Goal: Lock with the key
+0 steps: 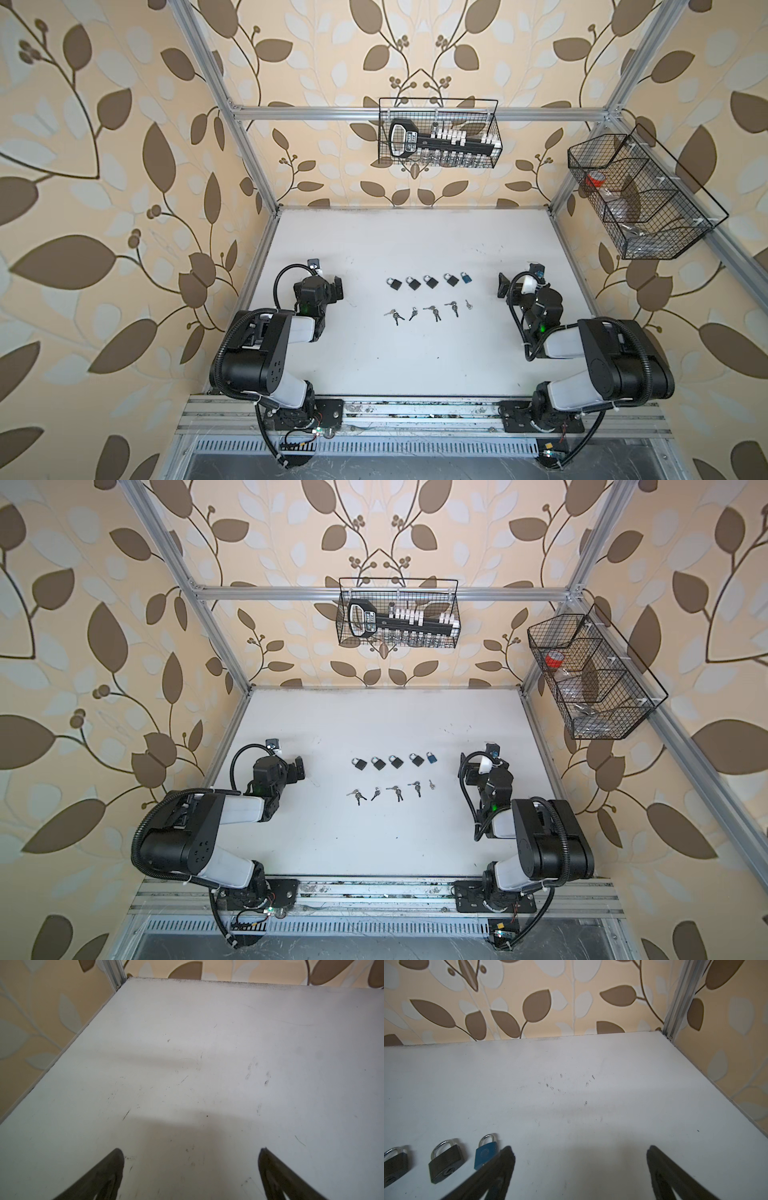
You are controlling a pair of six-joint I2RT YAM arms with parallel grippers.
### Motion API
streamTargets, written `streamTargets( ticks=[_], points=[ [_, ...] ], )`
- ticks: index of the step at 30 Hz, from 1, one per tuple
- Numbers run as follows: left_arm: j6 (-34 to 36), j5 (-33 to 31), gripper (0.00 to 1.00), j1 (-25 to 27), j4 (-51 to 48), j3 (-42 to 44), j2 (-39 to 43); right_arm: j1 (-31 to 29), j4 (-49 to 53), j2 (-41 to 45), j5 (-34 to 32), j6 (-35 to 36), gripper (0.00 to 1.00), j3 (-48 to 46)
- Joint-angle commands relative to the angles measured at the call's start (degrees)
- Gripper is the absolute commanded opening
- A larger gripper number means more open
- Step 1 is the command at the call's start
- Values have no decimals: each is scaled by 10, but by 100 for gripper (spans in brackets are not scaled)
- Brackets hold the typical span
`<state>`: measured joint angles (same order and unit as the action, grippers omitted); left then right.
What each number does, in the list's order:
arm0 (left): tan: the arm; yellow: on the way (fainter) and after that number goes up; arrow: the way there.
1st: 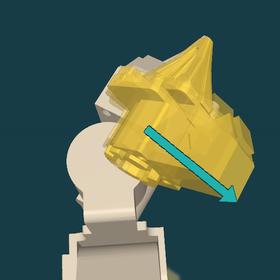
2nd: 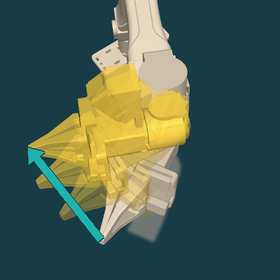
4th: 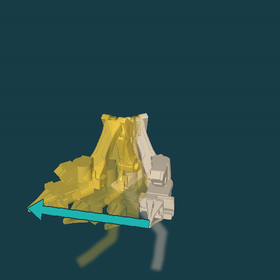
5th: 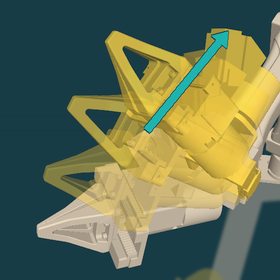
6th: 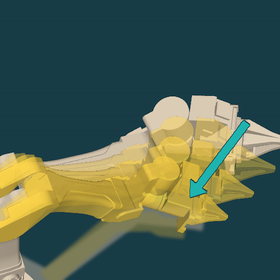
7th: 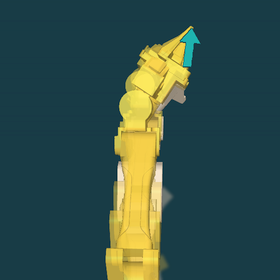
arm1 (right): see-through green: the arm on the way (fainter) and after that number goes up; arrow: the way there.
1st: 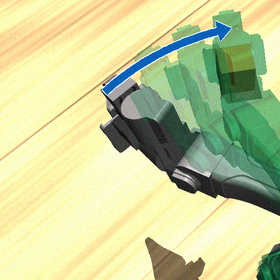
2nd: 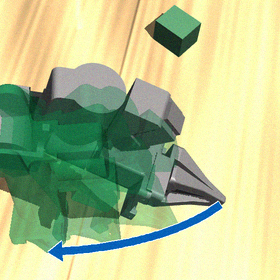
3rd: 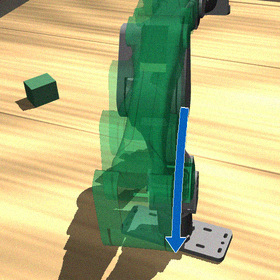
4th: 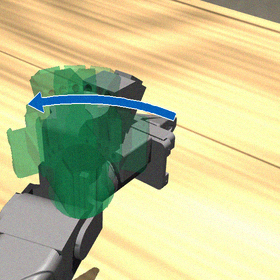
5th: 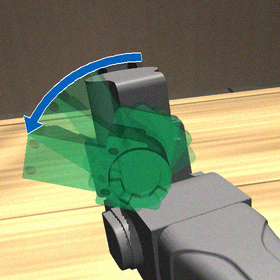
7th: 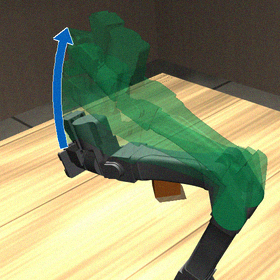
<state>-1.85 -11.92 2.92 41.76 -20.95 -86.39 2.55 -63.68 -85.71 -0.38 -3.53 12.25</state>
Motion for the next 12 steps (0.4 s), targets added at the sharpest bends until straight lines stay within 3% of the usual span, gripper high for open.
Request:
streamTargets(
  ticks=[1, 12],
  points=[
    [-5, 8, 99, -4, 12, -7, 9, -7, -8, -1, 2, 7, 100, 14],
    [-7, 21, 99, -11, 14, -6, 10, -6, -7, -2, 4, 6, 100, 14]
  ],
)
